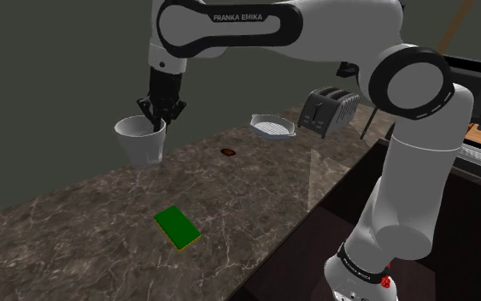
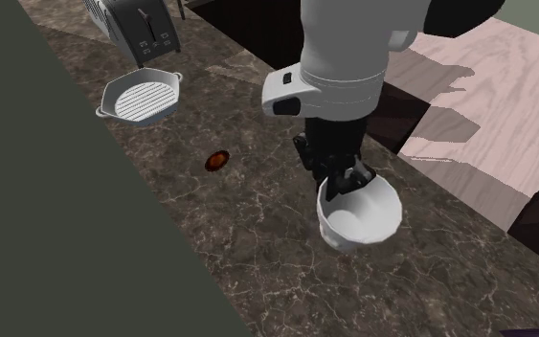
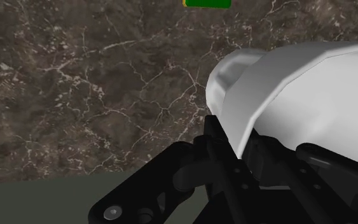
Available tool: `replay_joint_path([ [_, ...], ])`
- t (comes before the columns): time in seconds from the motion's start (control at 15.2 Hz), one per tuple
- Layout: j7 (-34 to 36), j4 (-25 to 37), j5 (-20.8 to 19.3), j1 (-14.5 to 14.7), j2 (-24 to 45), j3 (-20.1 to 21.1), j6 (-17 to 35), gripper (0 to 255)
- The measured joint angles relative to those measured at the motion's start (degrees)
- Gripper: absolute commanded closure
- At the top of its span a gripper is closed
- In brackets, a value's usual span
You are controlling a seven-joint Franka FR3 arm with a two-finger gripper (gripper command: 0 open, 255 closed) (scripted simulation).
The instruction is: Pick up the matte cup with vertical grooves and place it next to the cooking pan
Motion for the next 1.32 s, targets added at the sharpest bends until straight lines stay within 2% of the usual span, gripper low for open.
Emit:
replay_joint_path([
  [0.13, 0.29, 1.62, -0.13, 0.12, 0.32, 0.05, -1.26, 255],
  [0.26, -1.19, 0.69, 0.36, -0.89, -0.78, -0.45, -1.63, 255],
  [0.92, -14.40, -9.72, 3.68, -8.53, -9.26, -5.63, -1.51, 255],
  [1.32, -22.52, -11.33, 4.50, -12.76, -11.05, -9.49, -3.03, 255],
])
